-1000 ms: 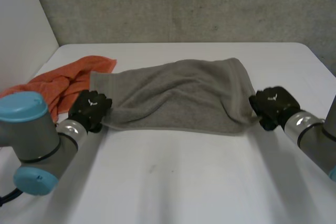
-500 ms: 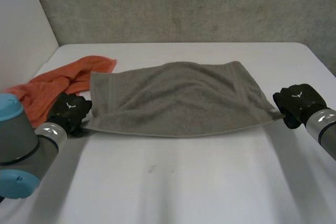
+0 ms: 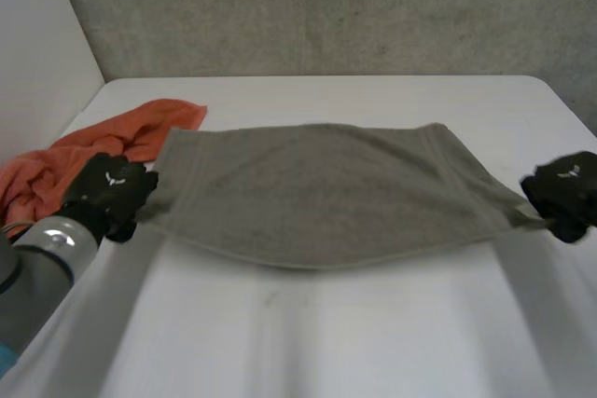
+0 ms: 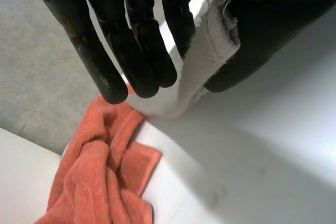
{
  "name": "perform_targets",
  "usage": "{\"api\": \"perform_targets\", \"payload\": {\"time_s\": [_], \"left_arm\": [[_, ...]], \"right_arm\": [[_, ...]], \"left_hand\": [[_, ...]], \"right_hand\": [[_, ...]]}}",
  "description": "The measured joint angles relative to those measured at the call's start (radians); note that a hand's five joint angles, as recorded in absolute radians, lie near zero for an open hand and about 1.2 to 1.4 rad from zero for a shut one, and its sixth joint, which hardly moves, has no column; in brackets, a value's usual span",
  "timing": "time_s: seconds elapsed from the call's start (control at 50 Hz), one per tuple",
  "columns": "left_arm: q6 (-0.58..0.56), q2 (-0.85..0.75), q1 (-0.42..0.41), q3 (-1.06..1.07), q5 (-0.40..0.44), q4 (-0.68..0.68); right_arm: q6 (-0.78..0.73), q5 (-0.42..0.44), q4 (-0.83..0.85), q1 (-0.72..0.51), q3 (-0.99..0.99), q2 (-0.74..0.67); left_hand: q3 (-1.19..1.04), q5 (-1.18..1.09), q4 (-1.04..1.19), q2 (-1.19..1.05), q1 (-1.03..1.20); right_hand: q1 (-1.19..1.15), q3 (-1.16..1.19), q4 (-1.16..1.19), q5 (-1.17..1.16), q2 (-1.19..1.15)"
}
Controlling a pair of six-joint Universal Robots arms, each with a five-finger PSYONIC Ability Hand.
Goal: Fold the laundry.
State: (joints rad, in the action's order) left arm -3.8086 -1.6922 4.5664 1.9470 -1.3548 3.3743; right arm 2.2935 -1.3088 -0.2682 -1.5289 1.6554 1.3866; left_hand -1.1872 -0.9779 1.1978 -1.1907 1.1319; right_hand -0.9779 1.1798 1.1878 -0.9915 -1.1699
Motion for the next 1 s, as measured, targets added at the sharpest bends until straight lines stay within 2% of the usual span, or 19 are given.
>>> {"api": "perform_targets", "payload": {"time_s": [0.06,0.1,0.16,0.26,0.32,0.38,0.5,0.6,0.68,0.78,0.94,0.96,0.98,1.0], "left_arm": [[-0.081,0.075,0.006,0.034,-0.002,-0.120],[-0.171,0.128,0.014,0.068,-0.006,-0.255],[-0.253,0.162,0.021,0.101,-0.006,-0.389],[-0.320,0.166,0.024,0.125,-0.001,-0.480],[-0.328,0.134,0.022,0.114,-0.001,-0.447],[-0.320,0.066,0.010,0.073,-0.003,-0.359],[-0.241,-0.143,-0.050,-0.095,-0.019,-0.171],[-0.166,-0.323,-0.094,-0.287,-0.081,-0.106],[-0.141,-0.432,-0.114,-0.426,-0.146,-0.085],[-0.135,-0.535,-0.135,-0.569,-0.196,-0.054],[-0.148,-0.638,-0.165,-0.694,-0.210,0.047],[-0.148,-0.643,-0.168,-0.699,-0.210,0.052],[-0.150,-0.654,-0.174,-0.709,-0.209,0.063],[-0.151,-0.660,-0.178,-0.714,-0.208,0.069]], "right_arm": [[-0.130,-0.001,-0.161,0.065,0.010,0.060],[-0.248,-0.001,-0.288,0.130,0.031,0.107],[-0.344,0.007,-0.376,0.194,0.053,0.148],[-0.372,0.035,-0.382,0.244,0.076,0.175],[-0.330,0.049,-0.331,0.239,0.080,0.161],[-0.263,0.054,-0.246,0.201,0.068,0.106],[-0.139,-0.006,-0.069,0.058,-0.027,-0.066],[-0.073,-0.117,0.081,-0.051,-0.179,-0.236],[-0.061,-0.162,0.166,-0.089,-0.281,-0.330],[-0.052,-0.184,0.237,-0.118,-0.397,-0.434],[-0.032,-0.213,0.286,-0.145,-0.565,-0.575],[-0.031,-0.216,0.288,-0.146,-0.574,-0.583],[-0.028,-0.227,0.296,-0.152,-0.603,-0.608],[-0.026,-0.232,0.300,-0.154,-0.614,-0.617]], "left_hand": [[0.000,0.000,0.000,0.000,0.000],[0.000,0.000,0.000,0.000,0.000],[0.000,0.000,0.000,0.000,0.000],[0.000,0.000,0.000,0.000,0.000],[0.000,0.000,0.000,0.000,0.000],[0.000,0.000,0.000,0.000,0.000],[0.000,0.000,0.000,0.000,0.000],[0.000,0.001,0.000,0.000,0.000],[0.000,0.001,0.001,0.000,0.000],[0.000,0.001,0.000,0.000,0.000],[0.003,0.003,-0.002,0.003,-0.009],[0.054,0.052,-0.053,0.053,-0.064],[0.316,0.291,-0.296,0.319,-0.337],[0.443,0.442,-0.448,0.469,-0.511]], "right_hand": [[0.000,0.000,0.000,0.000,0.000],[0.001,0.000,0.000,0.000,0.000],[0.000,0.000,0.000,0.000,0.000],[0.000,0.000,0.000,0.000,0.000],[0.001,0.000,0.000,0.000,0.000],[0.001,0.000,0.000,0.000,0.000],[0.001,0.000,0.000,0.000,0.000],[0.001,0.000,0.000,0.000,0.000],[0.001,0.000,0.000,0.000,0.000],[0.001,0.000,0.000,0.000,0.000],[0.023,-0.031,-0.032,0.030,0.030],[0.076,-0.082,-0.084,0.077,0.080],[0.282,-0.319,-0.321,0.303,0.321],[0.417,-0.476,-0.478,0.458,0.500]]}}
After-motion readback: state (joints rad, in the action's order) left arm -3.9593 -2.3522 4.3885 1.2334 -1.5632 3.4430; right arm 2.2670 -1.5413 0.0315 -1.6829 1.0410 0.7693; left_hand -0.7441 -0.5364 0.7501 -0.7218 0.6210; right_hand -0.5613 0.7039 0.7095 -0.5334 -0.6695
